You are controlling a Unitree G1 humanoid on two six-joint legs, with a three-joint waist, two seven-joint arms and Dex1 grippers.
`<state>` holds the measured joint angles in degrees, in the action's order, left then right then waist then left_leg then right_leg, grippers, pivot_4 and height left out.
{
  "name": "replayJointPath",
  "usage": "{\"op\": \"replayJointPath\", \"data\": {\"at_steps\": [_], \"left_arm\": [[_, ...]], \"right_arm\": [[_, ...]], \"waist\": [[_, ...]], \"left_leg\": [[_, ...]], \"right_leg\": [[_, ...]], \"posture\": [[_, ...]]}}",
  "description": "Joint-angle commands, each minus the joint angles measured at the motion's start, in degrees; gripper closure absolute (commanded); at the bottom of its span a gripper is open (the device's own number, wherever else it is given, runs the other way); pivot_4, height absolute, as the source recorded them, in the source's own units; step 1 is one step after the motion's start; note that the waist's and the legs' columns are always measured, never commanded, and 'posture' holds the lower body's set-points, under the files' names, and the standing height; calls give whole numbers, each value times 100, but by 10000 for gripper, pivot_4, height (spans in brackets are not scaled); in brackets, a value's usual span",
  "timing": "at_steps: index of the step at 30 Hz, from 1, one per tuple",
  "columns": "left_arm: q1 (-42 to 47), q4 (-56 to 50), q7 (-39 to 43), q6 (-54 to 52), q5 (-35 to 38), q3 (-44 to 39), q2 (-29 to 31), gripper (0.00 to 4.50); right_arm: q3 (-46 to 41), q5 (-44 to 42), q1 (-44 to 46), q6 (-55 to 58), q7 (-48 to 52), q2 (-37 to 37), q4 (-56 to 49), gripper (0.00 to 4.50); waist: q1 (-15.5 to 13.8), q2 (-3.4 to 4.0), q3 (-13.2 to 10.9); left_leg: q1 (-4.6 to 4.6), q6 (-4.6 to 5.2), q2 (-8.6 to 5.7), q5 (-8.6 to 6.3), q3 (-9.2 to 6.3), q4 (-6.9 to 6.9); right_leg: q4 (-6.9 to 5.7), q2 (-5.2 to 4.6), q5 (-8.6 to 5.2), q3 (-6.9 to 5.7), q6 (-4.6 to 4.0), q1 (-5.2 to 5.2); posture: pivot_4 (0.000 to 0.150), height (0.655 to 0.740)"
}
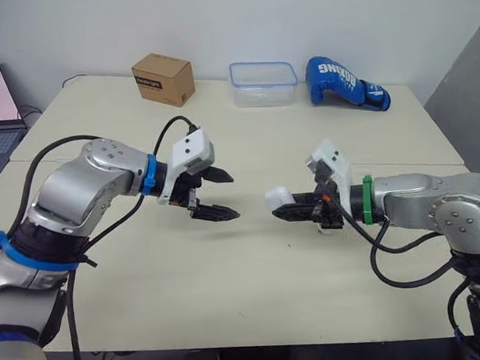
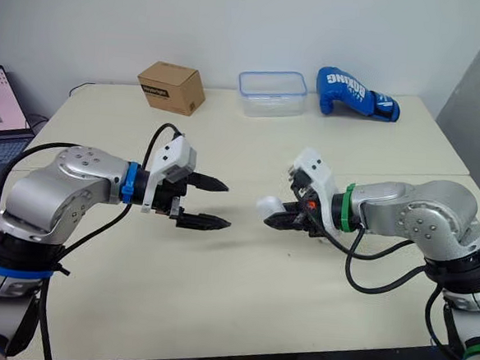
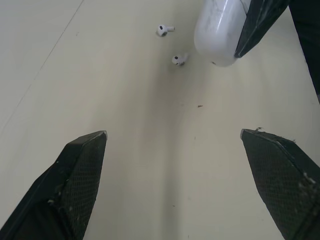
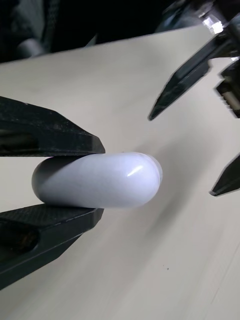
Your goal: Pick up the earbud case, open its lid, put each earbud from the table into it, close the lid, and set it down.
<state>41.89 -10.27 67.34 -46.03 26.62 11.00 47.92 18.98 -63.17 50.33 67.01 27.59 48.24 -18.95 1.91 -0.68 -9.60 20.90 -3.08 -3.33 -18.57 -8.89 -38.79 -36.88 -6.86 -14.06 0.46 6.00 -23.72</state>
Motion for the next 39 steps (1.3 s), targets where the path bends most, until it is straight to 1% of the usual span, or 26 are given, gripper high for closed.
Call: {"op": "replayJointPath", "data": {"at_steps": [1, 6, 12, 15, 18, 31, 34, 37, 39], "left_arm": [[254, 67, 260, 6, -31, 160, -16, 186], [387, 165, 490, 117, -144, 375, -23, 186], [446, 212, 610, 110, -165, 480, -185, 186], [462, 212, 620, 29, -144, 457, -241, 5987], [484, 193, 609, 45, -234, 513, -253, 14952], [755, 244, 708, -128, -204, 662, -482, 14952], [754, 235, 759, -155, -166, 669, -500, 20505], [764, 250, 752, -109, -251, 709, -493, 28889], [764, 255, 773, -92, -283, 727, -478, 28889]], "right_arm": [[339, 951, 226, -403, 760, 62, -267, 36857], [517, 1665, 316, -513, 1287, -115, -265, 36857], [547, 2051, 388, -323, 1548, -471, -312, 36857], [562, 2206, 388, -267, 1615, -613, -333, 36857], [572, 2361, 408, -240, 1688, -737, -310, 36857], [714, 2980, 509, -222, 1960, -1068, -160, 36857], [732, 3080, 536, -219, 1999, -1121, -107, 36857], [728, 3158, 538, -203, 2060, -1148, -87, 36857], [728, 3194, 537, -192, 2103, -1157, -82, 36857]], "waist": [[1, 0, 0], [0, -1, -1], [-3, -1, -1], [-2, -1, -1], [-2, -1, -1], [5, -1, -1], [5, -1, -1], [4, -1, -1], [5, -1, -1]], "left_leg": [[0, 0, 1, 0, 1, 0], [4, -1, 1, 1, 3, -1], [6, -2, 0, 1, 2, -1], [6, -2, 0, 1, 3, -1], [6, -2, 0, 1, 2, -1], [7, -3, -1, 1, 4, -3], [8, -3, -1, 2, 6, -3], [8, -3, -2, 2, 6, -3], [8, -3, -2, 2, 7, -4]], "right_leg": [[-1, 0, 0, 0, 0, -2], [-4, -1, 0, 3, -1, -7], [-4, -2, 1, 3, -1, -10], [-5, -2, 1, 4, -1, -10], [-6, -3, 1, 4, -1, -11], [-10, -3, 1, 6, -2, -16], [-12, -3, 1, 9, -2, -19], [-12, -3, 1, 9, -2, -20], [-12, -3, 1, 10, -2, -20]], "posture": [[1500, 7307], [1500, 7307], [1500, 7307], [1500, 7307], [1500, 7307], [1500, 7307], [1500, 7307], [1500, 7307], [1500, 7307]]}}
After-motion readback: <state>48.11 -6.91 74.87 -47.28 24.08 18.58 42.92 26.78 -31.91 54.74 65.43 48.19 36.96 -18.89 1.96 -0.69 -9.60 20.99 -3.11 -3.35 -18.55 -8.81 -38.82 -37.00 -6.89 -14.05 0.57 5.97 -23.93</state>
